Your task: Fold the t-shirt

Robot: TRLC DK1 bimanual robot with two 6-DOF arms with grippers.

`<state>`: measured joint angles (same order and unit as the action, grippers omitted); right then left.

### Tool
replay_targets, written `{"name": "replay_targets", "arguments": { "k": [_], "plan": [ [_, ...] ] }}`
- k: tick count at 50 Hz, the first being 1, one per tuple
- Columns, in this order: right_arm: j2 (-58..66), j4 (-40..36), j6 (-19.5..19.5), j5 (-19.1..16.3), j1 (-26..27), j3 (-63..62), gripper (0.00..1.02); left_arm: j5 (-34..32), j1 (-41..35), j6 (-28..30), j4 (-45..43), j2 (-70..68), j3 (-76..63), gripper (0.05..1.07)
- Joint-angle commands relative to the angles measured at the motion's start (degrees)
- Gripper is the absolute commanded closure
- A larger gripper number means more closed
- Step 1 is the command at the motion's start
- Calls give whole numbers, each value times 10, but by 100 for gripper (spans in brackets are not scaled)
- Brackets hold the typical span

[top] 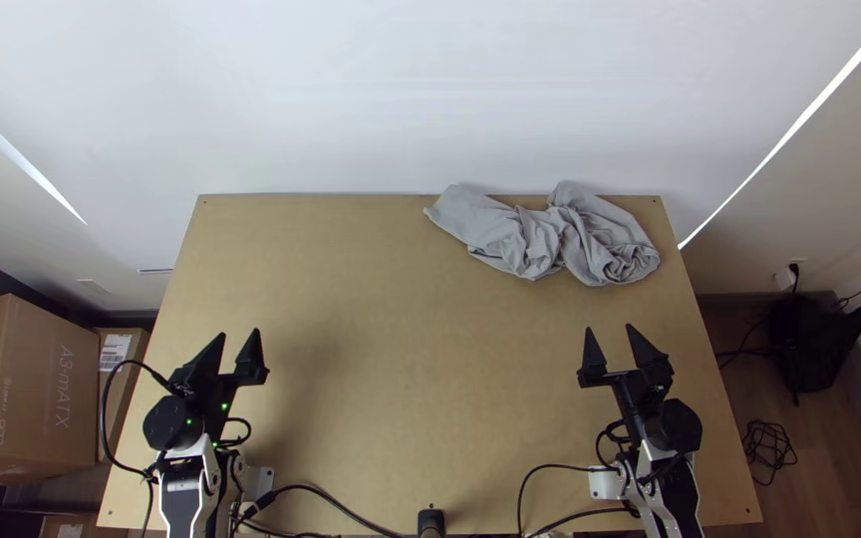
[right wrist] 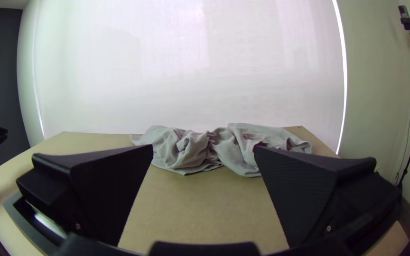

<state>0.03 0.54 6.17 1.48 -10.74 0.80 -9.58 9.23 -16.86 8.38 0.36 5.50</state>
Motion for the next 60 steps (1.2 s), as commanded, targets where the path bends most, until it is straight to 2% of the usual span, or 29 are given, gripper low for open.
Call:
{"name": "replay_targets", "arguments": {
  "k": [1,12,19,29,39,46,55,60],
  "plan": [
    [-3,-12,-10,-2,0,5,4,1,-9,11,-3,-4,-25,9],
    [9,17,-11,-5,-2,59,4,1,3,33,-7,-3,3,9],
    [81,53,-20,-7,-2,109,4,-2,2,41,-19,21,43,9],
    [242,54,-28,-19,2,231,4,-14,-10,48,-28,170,150,9],
    [390,52,-26,-34,12,348,4,-14,-61,44,-8,325,280,9],
    [493,35,-17,-77,40,440,4,-14,-94,42,30,434,384,9],
    [631,-34,31,-133,57,573,4,-14,-137,42,52,545,488,9],
    [692,-59,53,-140,59,627,4,-14,-164,42,78,610,550,9]
  ]
}}
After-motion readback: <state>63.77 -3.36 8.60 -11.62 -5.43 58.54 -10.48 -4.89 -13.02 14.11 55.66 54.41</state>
